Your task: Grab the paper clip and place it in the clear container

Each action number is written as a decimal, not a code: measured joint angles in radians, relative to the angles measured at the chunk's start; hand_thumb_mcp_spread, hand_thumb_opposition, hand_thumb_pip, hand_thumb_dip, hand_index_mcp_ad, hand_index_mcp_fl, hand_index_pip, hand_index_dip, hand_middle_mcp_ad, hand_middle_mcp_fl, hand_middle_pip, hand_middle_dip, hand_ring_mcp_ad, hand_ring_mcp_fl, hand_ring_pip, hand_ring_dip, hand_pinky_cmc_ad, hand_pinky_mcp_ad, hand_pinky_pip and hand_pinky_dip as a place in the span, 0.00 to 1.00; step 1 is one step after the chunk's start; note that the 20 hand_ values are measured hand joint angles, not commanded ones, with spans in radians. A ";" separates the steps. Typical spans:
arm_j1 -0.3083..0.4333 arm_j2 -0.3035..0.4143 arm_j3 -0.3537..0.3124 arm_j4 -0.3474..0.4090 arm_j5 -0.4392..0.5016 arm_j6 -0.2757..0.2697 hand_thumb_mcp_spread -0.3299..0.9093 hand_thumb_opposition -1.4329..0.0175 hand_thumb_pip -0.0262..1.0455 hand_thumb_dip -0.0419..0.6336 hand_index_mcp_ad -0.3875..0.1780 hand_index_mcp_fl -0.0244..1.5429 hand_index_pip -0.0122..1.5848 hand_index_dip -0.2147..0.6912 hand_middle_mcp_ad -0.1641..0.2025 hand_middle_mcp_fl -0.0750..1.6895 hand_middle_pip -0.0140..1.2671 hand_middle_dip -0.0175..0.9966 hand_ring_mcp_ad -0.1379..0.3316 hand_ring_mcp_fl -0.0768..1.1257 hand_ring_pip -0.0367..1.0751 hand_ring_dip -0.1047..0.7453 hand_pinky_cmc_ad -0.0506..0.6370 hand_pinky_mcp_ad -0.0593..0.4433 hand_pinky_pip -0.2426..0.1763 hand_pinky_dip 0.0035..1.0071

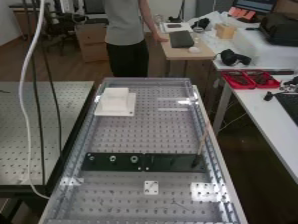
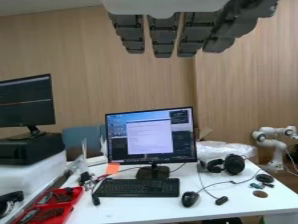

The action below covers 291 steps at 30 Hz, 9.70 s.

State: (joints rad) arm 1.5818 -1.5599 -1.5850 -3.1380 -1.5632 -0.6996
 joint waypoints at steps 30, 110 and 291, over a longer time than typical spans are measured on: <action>0.008 0.003 -0.099 0.111 0.037 0.026 0.48 0.50 0.32 0.12 0.68 0.04 0.06 0.26 0.64 0.05 0.12 0.18 0.65 0.07 0.13 0.26 0.65 0.77 0.38 0.55; -0.339 -0.482 -0.196 0.517 -0.067 0.183 0.60 0.41 0.85 0.55 0.51 0.04 0.74 0.10 0.63 0.18 0.48 0.52 0.57 0.17 0.24 0.45 0.53 0.70 0.47 0.37; -0.413 -0.652 -0.263 0.945 -0.281 0.001 0.73 0.39 0.83 0.56 0.35 0.08 0.42 0.03 0.32 0.25 0.75 0.66 0.40 0.33 0.46 0.62 0.77 0.40 0.77 0.20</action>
State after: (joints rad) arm 1.1689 -2.2120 -1.8484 -2.1926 -1.8444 -0.6985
